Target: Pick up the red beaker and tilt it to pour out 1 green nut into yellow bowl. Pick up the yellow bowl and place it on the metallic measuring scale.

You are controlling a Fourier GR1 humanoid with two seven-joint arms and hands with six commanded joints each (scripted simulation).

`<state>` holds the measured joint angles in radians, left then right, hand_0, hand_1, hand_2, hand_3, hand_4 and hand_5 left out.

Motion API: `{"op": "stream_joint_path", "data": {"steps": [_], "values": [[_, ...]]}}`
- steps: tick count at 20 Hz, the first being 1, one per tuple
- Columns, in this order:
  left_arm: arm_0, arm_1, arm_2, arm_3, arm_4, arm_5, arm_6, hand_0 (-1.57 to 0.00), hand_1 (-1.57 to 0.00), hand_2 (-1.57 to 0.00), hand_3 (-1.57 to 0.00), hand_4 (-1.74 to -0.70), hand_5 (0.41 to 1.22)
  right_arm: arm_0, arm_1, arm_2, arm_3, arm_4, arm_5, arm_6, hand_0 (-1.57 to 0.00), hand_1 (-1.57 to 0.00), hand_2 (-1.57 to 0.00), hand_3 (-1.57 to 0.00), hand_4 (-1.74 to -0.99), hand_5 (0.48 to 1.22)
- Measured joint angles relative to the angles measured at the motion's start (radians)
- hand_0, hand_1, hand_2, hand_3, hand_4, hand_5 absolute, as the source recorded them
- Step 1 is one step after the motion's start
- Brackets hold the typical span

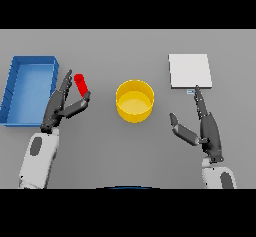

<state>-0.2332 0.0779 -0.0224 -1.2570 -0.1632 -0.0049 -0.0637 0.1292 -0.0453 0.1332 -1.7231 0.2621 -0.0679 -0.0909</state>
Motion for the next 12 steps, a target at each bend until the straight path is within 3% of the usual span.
{"op": "stream_joint_path", "data": {"steps": [9, 12], "values": [[-0.15, -0.011, 0.023, 0.179, -0.017, 0.017, -0.017, 0.0, 0.0, 0.0, 0.0, -1.29, 0.683, 0.023, -0.001, 0.003, -0.012, -0.009, 0.012, -0.01, 0.0, 0.0, 0.0, 0.0, -1.269, 0.642], [-0.189, -0.017, 0.034, 0.223, -0.015, 0.023, -0.013, 0.0, 0.0, 0.0, 0.0, -1.3, 0.686, 0.021, 0.013, 0.013, -0.02, 0.0, 0.004, 0.01, 0.0, 0.0, 0.0, 0.0, -1.268, 0.639]]}}
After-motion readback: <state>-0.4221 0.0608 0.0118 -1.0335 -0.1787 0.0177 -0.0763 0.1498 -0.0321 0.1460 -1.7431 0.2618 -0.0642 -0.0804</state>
